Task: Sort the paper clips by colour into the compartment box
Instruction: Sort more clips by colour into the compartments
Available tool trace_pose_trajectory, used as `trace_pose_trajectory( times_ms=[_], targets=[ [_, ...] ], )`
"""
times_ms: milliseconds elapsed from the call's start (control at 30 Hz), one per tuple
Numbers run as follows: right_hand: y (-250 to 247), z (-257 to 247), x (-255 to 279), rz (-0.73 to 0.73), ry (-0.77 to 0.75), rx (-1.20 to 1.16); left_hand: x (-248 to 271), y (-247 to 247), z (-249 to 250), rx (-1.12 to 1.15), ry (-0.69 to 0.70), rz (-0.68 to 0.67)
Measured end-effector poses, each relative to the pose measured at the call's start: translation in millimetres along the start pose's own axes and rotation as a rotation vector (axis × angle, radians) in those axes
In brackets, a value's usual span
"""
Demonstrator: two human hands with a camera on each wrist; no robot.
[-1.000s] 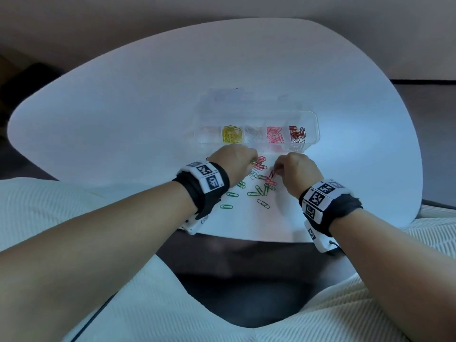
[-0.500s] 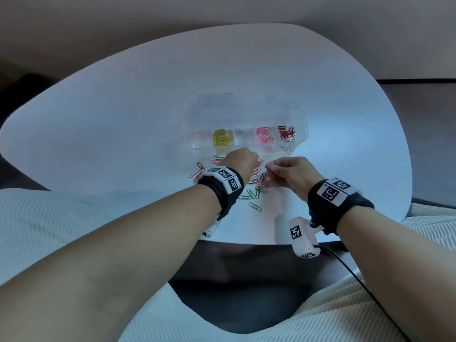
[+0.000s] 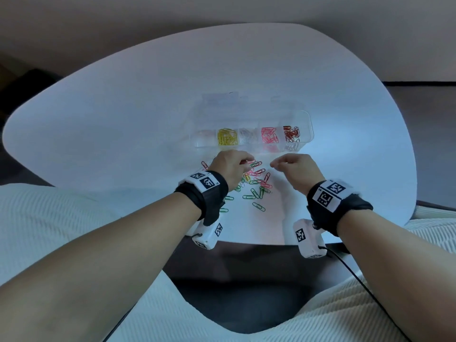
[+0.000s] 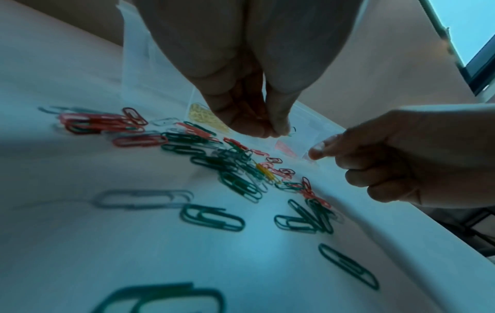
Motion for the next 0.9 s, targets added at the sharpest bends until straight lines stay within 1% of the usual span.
trace_pose_trajectory(
  times_ms=[33, 100, 167, 267, 367, 433, 533, 567, 633, 767, 833, 900],
  targets=[
    [1, -3, 0, 0.031, -0.069, 0.148, 1, -1, -1, 0.011, -0.002, 0.003],
    [6, -8, 4, 0.025, -0.168, 0.385, 2, -2, -3, 0.009, -0.006, 0.003],
    [14, -7, 6, -0.018, -0.186, 0.514, 2, -3, -2, -0.077, 0.020, -0.026],
    [17, -4, 5, 0.010, -0.164, 0.601, 0, -4, 3, -0.259, 0.084, -0.082],
    [13, -2, 4, 0.040, -0.121, 0.628, -5, -6, 8, -0.291, 0.084, -0.061],
    [13, 1, 2, 0.038, -0.092, 0.614, -11, -2, 14, -0.394, 0.126, -0.064],
    [12, 5, 0, 0.028, -0.076, 0.540, -18, 12, 23, -0.614, 0.210, -0.166],
    [10, 6, 0, 0.015, -0.066, 0.467, -20, 16, 25, -0.657, 0.220, -0.200],
    [6, 9, 0, -0.039, -0.021, 0.242, -21, 22, 27, -0.725, 0.232, -0.256],
    [-1, 18, -2, -0.142, 0.160, -0.124, -24, 27, 29, -0.777, 0.244, -0.293],
    [0, 19, -5, -0.173, 0.196, -0.247, -25, 26, 30, -0.788, 0.230, -0.303],
    [1, 19, -6, -0.177, 0.209, -0.300, -25, 25, 28, -0.796, 0.232, -0.299]
  ],
)
Point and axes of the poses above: each hand's wrist, its own x-axis away from the middle knuckle, its own y-axis out of the palm, z = x × y, the point moved 5 cm from there along -x, towards the middle knuckle, and after that the axes turned 7 degrees about y, right-handed, at the moved point
